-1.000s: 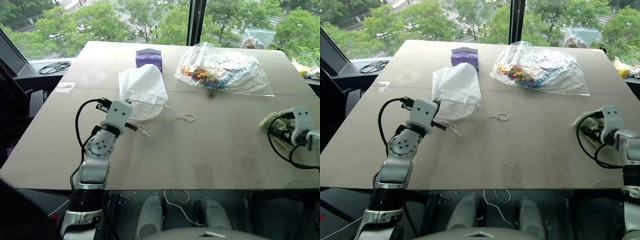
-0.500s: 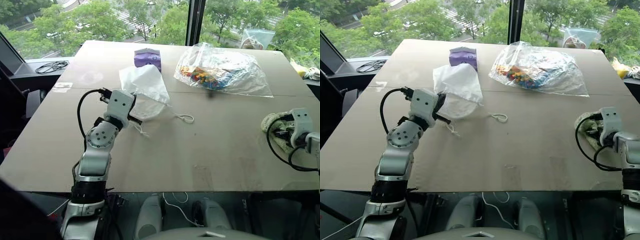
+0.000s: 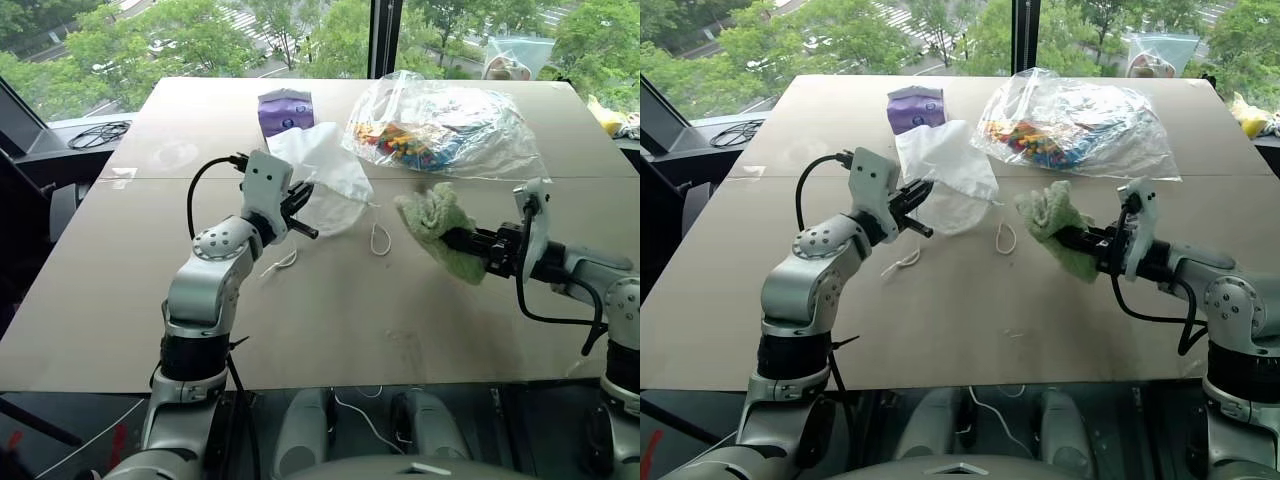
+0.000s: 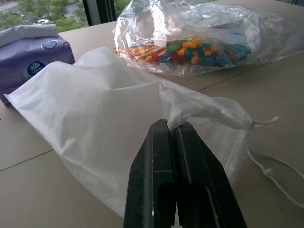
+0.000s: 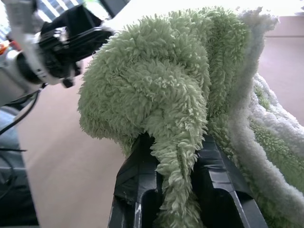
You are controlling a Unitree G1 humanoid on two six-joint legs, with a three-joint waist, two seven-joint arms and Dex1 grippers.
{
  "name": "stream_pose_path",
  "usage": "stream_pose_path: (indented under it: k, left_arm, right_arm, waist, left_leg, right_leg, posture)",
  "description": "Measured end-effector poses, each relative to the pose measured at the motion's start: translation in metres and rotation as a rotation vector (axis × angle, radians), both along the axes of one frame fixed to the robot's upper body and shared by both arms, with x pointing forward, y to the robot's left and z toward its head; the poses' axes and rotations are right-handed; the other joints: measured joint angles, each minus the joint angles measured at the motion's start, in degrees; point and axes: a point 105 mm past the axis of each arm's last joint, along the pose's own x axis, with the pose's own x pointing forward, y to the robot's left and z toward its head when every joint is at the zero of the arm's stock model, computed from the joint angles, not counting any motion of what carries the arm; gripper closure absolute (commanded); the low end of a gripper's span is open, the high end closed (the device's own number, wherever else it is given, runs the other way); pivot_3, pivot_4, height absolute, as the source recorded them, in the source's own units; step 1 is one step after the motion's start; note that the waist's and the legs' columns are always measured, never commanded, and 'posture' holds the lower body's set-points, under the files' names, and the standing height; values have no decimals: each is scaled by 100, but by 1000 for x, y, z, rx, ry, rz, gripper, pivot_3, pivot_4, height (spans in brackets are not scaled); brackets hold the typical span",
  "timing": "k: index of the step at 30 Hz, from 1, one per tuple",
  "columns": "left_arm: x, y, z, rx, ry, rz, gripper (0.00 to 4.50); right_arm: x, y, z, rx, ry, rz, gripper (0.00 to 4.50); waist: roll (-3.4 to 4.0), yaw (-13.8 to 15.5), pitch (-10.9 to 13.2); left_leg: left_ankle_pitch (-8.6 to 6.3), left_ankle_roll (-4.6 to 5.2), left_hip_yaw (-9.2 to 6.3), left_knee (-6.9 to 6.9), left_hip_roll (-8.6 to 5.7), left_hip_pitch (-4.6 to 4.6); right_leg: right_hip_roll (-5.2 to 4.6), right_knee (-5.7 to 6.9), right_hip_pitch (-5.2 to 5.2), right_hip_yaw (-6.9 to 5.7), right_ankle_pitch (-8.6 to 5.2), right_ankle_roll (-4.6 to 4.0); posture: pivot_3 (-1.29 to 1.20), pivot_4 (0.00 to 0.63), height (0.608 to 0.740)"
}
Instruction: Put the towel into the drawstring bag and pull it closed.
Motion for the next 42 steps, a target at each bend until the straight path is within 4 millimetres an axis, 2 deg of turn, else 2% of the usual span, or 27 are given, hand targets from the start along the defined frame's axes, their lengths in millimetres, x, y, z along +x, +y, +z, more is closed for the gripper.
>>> stream_pose_path:
  k: [4, 6, 9, 13, 19, 24, 33, 38, 42]
  left_arm:
    - [-3, -8, 1, -104, 84, -37, 4500]
    - [-6, -15, 8, -174, 109, -77, 4500]
    - [-13, -22, 22, -236, 124, -131, 4500]
    - [-9, -24, 41, -352, 136, -113, 4500]
    - [-10, -26, 43, -461, 220, -148, 4500]
    - [-15, -34, 41, -498, 272, -194, 4500]
    - [-22, -34, 33, -500, 309, -212, 4500]
    - [-27, -37, 34, -508, 309, -244, 4500]
    - [-32, -35, 29, -510, 323, -246, 4500]
  right_arm:
    - [-8, 33, 12, -49, -79, 108, 4400]
    - [-3, 47, 15, -78, -143, 95, 4400]
    - [5, 58, 7, -167, -239, 50, 4400]
    - [9, 77, -5, -226, -360, 7, 4400]
    - [25, 80, -18, -378, -516, -100, 4400]
    - [19, 97, -23, -408, -579, -53, 4400]
    - [13, 105, -27, -418, -602, 30, 4400]
    - [30, 107, -19, -206, -423, -124, 4400]
    - [43, 97, -12, -52, -291, -261, 4400]
  waist:
    - [-6, 11, 10]
    - [-8, 12, 12]
    - [-8, 29, 15]
    - [-17, 22, 21]
    - [-21, 19, 23]
    - [-23, 19, 24]
    - [-23, 17, 24]
    - [-24, 19, 25]
    - [-24, 18, 24]
  left_leg:
    - [0, -1, -3, 3, 0, -4]
    - [-1, -2, -8, 5, 1, -6]
    - [0, -1, -8, 6, -2, -12]
    - [2, 0, -8, 11, -11, -27]
    - [3, -2, -10, 18, -16, -27]
    - [4, -4, -13, 19, -8, -27]
    - [5, -5, -13, 22, -6, -27]
    - [7, -10, -17, 23, 0, -27]
    - [7, -10, -14, 26, 0, -27]
  right_leg:
    - [-1, 2, -5, -2, -2, -4]
    - [2, 3, -5, -5, -2, -4]
    - [2, 2, -7, -6, -2, -4]
    - [4, 2, -16, -4, 10, 18]
    - [14, 7, -17, -3, 12, 19]
    - [24, 8, -17, 2, 12, 18]
    - [29, 9, -17, 8, 12, 16]
    - [35, 16, -18, 8, 16, 11]
    - [34, 17, -17, 12, 26, -5]
  posture:
    - [0, 150, 739]
    - [0, 150, 739]
    - [0, 150, 739]
    - [0, 150, 739]
    - [0, 150, 739]
    - [0, 150, 739]
    - [0, 150, 739]
    - [0, 150, 739]
    - [0, 150, 739]
